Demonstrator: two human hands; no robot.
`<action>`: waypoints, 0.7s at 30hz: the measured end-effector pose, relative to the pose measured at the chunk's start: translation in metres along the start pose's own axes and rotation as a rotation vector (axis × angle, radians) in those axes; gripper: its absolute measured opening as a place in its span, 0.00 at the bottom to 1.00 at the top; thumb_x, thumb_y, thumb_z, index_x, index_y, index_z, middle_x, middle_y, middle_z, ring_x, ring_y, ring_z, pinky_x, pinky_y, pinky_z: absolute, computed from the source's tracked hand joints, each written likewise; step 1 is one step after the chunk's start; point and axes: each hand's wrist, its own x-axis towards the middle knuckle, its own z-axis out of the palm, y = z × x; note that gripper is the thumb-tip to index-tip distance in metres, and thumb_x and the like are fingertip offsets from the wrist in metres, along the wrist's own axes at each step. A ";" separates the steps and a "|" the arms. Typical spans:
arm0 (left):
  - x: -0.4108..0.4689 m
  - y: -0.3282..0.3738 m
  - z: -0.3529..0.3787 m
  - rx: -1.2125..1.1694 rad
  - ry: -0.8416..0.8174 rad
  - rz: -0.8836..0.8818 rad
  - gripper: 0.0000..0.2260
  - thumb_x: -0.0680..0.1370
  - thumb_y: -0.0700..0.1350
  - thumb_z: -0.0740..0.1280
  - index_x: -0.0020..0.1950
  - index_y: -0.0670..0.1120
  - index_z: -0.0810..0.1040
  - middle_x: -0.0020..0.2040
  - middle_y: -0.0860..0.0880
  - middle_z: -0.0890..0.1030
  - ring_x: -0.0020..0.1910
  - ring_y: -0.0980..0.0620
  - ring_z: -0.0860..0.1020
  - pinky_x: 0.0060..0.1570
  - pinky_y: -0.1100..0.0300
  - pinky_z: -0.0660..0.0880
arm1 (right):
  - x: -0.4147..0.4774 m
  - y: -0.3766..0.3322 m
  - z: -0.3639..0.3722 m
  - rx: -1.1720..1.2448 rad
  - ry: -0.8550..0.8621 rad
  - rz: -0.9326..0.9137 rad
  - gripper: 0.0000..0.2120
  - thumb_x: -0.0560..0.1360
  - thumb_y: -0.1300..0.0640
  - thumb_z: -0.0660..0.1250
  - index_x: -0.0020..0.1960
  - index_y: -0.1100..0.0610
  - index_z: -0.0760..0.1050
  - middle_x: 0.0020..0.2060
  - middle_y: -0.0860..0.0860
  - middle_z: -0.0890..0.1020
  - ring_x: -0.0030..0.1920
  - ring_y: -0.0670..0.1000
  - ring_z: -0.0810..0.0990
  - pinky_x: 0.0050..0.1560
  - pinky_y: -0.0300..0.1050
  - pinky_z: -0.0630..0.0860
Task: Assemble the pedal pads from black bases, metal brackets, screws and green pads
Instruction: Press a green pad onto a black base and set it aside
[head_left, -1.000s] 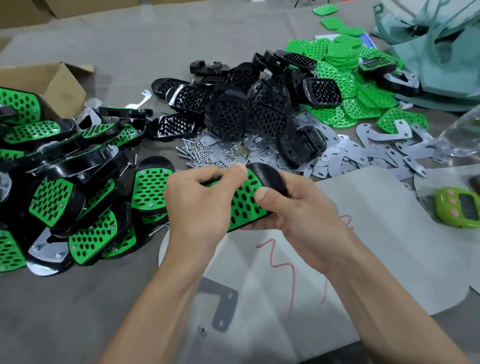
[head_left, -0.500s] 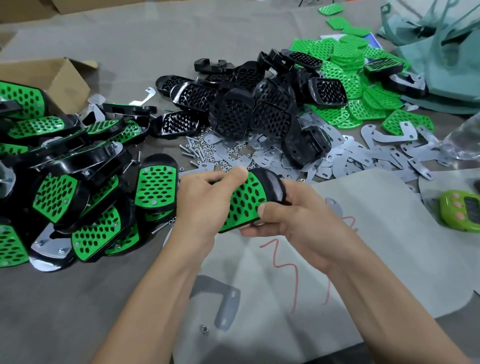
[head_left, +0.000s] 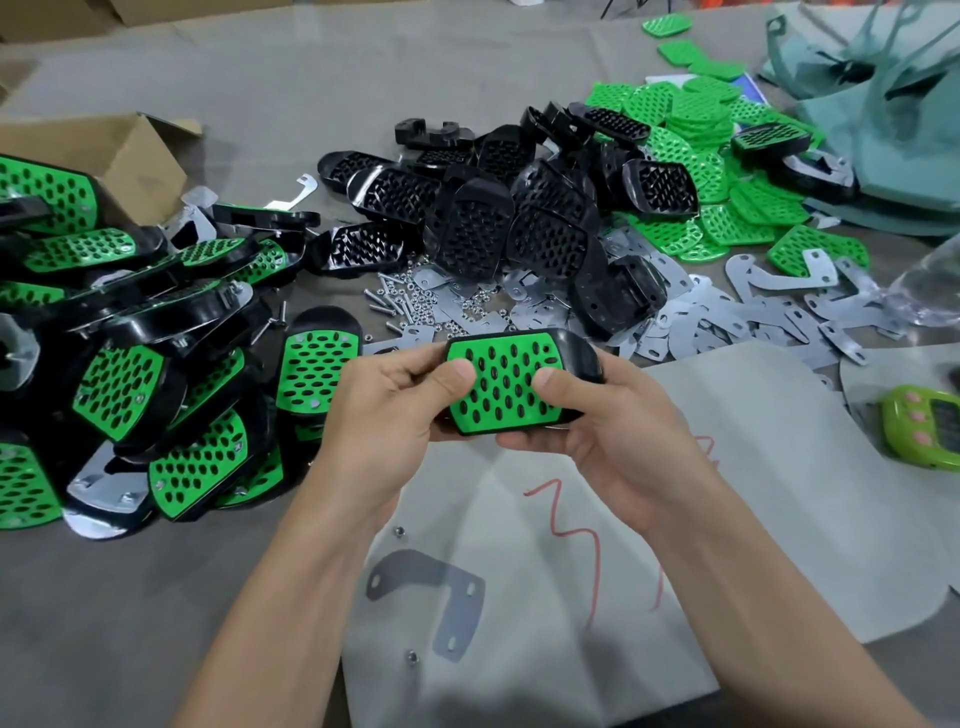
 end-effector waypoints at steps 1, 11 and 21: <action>0.000 0.001 -0.001 0.007 -0.011 0.003 0.09 0.80 0.37 0.67 0.58 0.41 0.84 0.50 0.42 0.87 0.49 0.43 0.86 0.43 0.54 0.83 | 0.000 0.001 0.000 0.006 0.013 -0.006 0.07 0.77 0.68 0.66 0.54 0.63 0.81 0.49 0.62 0.86 0.48 0.62 0.86 0.40 0.51 0.83; -0.004 -0.006 -0.009 -0.033 -0.119 -0.032 0.22 0.75 0.25 0.67 0.63 0.45 0.80 0.50 0.45 0.87 0.47 0.48 0.86 0.39 0.60 0.82 | 0.003 0.007 0.002 0.011 0.057 -0.052 0.07 0.79 0.68 0.65 0.54 0.64 0.80 0.49 0.63 0.85 0.47 0.63 0.86 0.39 0.51 0.83; -0.007 -0.021 -0.006 -0.217 -0.022 -0.160 0.14 0.79 0.29 0.64 0.58 0.41 0.82 0.51 0.43 0.87 0.49 0.48 0.86 0.43 0.59 0.82 | 0.021 0.004 -0.020 -0.262 0.119 -0.036 0.09 0.73 0.55 0.70 0.49 0.57 0.85 0.47 0.56 0.87 0.49 0.56 0.86 0.49 0.55 0.84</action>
